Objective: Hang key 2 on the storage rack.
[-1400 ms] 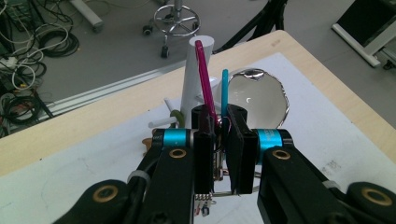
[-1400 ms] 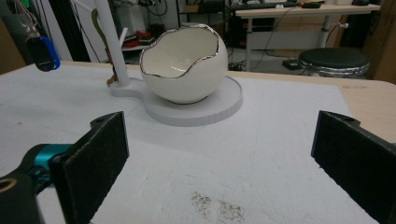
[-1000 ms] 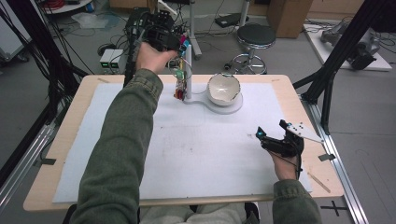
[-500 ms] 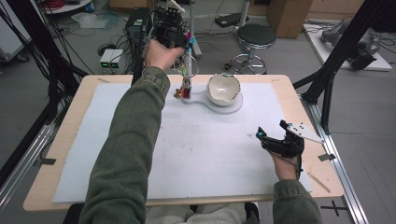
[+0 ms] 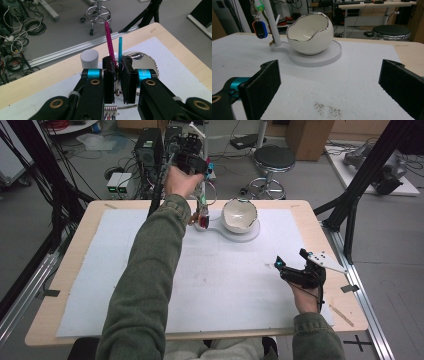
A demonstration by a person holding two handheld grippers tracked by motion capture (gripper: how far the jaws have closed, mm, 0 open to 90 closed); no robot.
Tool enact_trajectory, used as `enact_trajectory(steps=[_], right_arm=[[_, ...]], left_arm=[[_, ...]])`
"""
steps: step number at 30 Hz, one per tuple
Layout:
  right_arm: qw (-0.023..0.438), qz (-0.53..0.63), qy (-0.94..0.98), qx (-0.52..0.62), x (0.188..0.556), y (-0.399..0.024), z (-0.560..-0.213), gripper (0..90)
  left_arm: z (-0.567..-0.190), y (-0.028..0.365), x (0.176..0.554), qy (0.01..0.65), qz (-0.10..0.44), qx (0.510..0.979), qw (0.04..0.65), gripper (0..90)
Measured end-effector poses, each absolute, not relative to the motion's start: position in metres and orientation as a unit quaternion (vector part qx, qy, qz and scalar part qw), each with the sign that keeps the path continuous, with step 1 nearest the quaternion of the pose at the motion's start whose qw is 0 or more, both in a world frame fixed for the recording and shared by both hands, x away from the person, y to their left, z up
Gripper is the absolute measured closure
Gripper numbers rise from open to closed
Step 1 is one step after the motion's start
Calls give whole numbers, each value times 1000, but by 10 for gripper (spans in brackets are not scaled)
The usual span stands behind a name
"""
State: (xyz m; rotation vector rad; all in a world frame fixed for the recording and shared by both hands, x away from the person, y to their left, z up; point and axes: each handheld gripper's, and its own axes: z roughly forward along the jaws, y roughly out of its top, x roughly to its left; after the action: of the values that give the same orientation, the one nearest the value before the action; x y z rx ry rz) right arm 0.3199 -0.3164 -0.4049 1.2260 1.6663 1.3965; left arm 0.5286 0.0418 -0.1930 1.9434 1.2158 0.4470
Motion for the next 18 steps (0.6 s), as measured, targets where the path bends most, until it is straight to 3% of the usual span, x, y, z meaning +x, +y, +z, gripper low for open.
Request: enact_trajectory(steps=[18], right_arm=[[318,530,633,467,320,-319,-405,31]], left_arm=[[-213,32,534,477,170,778,371,795]])
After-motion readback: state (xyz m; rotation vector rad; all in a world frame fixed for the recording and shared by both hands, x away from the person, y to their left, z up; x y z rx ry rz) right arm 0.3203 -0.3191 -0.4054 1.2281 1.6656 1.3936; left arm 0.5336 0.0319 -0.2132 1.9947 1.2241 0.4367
